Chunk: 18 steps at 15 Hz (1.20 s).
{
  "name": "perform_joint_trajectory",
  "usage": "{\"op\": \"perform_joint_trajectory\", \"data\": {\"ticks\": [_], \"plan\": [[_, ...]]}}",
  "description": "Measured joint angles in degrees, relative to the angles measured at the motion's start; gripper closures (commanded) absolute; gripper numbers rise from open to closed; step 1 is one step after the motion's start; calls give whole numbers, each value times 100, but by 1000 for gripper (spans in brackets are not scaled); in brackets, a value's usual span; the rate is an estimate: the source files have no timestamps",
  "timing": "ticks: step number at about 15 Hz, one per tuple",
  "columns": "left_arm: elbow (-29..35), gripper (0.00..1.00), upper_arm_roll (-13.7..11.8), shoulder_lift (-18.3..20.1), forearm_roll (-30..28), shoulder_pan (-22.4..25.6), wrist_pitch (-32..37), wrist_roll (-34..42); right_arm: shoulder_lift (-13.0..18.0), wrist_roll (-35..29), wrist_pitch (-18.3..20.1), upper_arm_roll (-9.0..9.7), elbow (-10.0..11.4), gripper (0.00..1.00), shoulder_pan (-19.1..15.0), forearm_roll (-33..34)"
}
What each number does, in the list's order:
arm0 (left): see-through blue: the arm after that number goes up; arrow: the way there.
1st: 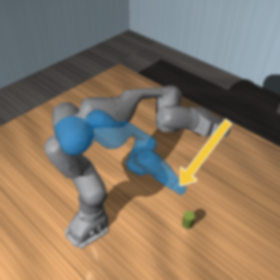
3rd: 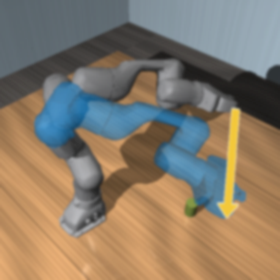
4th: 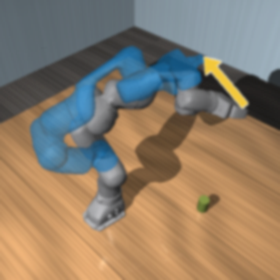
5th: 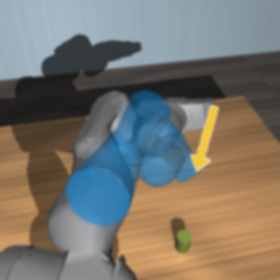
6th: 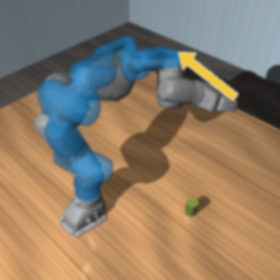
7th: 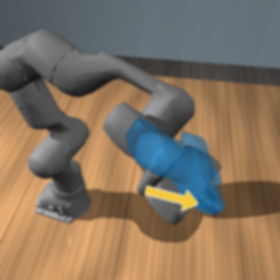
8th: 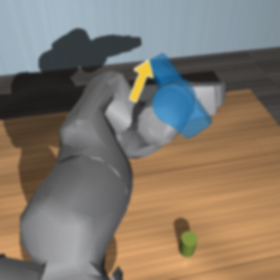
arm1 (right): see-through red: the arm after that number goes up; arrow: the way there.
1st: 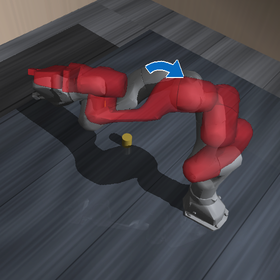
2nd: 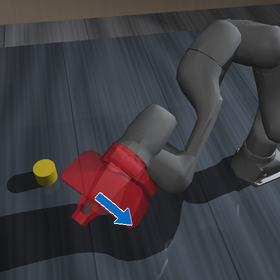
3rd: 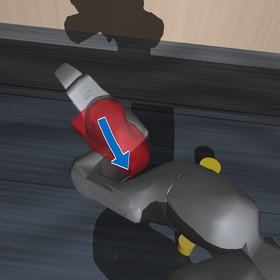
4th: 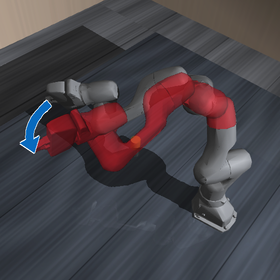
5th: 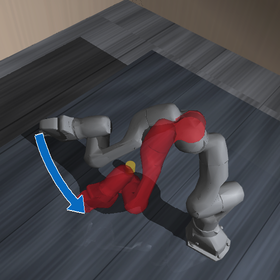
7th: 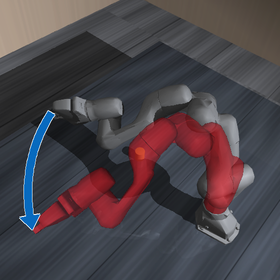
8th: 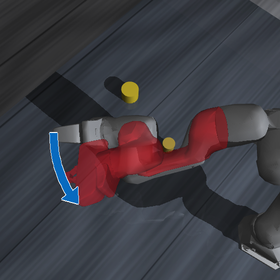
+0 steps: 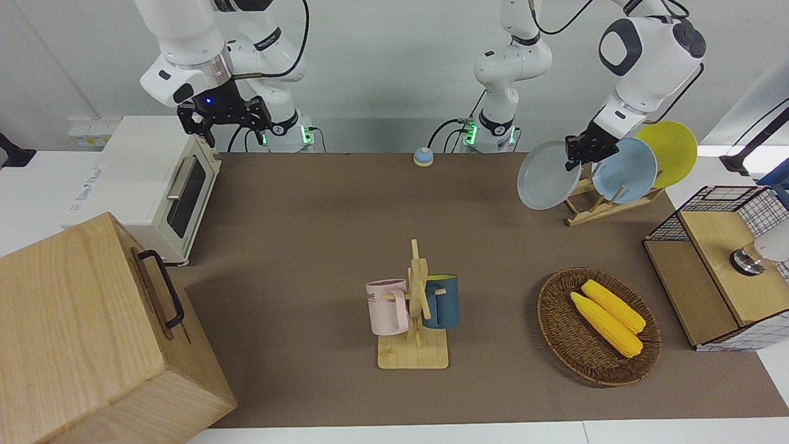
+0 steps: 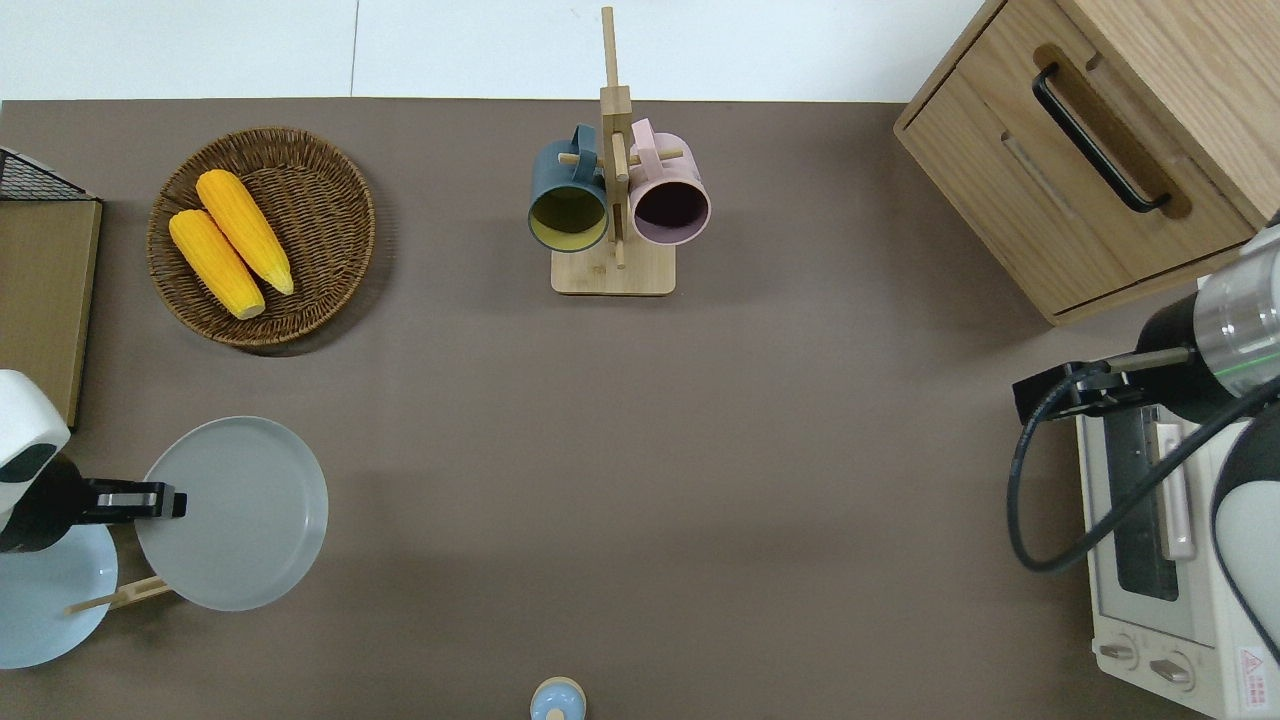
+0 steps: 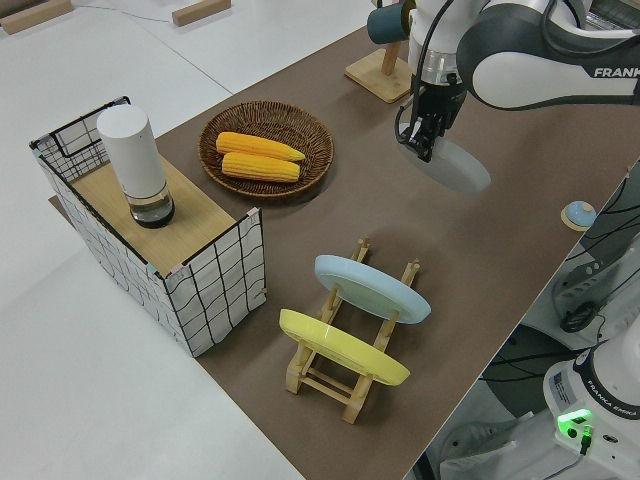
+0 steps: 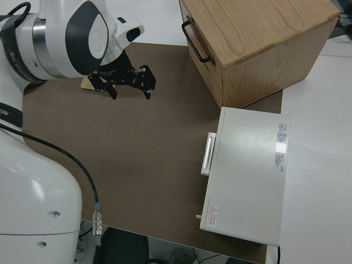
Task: Pick gray plate from low plate rack and place it on table with left arm
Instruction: 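Carry the plate away from the rack and lower it onto the table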
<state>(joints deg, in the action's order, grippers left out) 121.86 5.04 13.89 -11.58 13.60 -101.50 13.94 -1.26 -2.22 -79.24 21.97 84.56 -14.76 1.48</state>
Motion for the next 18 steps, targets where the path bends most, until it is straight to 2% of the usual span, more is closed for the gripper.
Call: {"op": "perform_joint_trajectory", "data": {"ticks": [7,17,18], "plan": [[207,994,4,-432,-931,-141,-30,782,0,0,0,0,0,17,0,0],[974,994,-5,-817,-1323,-141,-769,1555,0,0,0,0,0,17,0,0],[1028,967,-5,-833,-1328,-141,-804,1568,0,0,0,0,0,17,0,0]]}}
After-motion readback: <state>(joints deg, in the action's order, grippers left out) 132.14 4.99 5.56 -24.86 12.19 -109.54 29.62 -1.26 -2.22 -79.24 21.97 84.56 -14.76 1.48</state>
